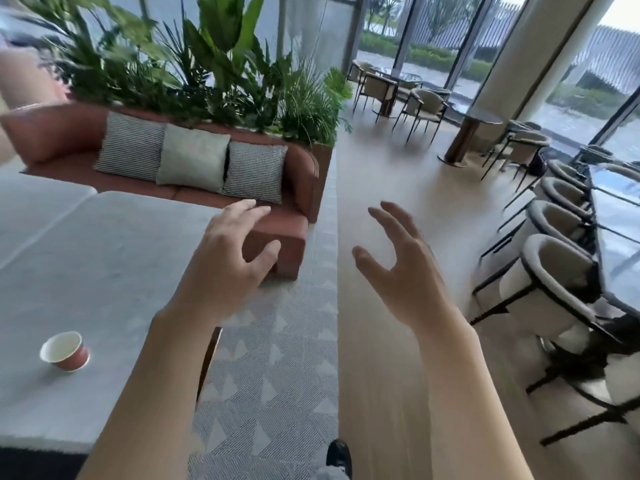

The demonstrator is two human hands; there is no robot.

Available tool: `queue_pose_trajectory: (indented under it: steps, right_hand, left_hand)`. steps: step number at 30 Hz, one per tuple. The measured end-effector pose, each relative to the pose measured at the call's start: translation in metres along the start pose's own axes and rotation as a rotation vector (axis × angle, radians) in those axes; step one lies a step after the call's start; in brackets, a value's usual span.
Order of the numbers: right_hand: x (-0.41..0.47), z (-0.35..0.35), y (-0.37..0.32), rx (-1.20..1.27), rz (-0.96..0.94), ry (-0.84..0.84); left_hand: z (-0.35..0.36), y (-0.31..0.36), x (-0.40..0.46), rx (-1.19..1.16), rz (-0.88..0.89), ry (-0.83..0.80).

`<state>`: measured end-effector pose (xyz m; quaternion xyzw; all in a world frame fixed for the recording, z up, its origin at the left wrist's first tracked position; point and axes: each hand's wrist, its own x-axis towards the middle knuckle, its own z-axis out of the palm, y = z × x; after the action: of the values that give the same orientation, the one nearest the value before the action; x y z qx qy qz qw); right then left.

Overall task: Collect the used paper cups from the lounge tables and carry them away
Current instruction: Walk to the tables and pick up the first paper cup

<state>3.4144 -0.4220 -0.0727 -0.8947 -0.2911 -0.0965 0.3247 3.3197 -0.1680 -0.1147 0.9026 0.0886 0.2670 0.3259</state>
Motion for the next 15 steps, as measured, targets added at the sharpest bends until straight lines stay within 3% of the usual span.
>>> queue_pose_trajectory:
  steps: [7,15]
  right_hand:
    - [0.103,0.045,0.027,0.106,-0.226,-0.132]
    - [0.21,0.056,0.068,0.245,-0.407,-0.249]
  left_hand:
    - [0.006,-0.018,0.041,0.197,-0.176,0.177]
    - [0.037,0.007,0.095,0.309,-0.32,0.294]
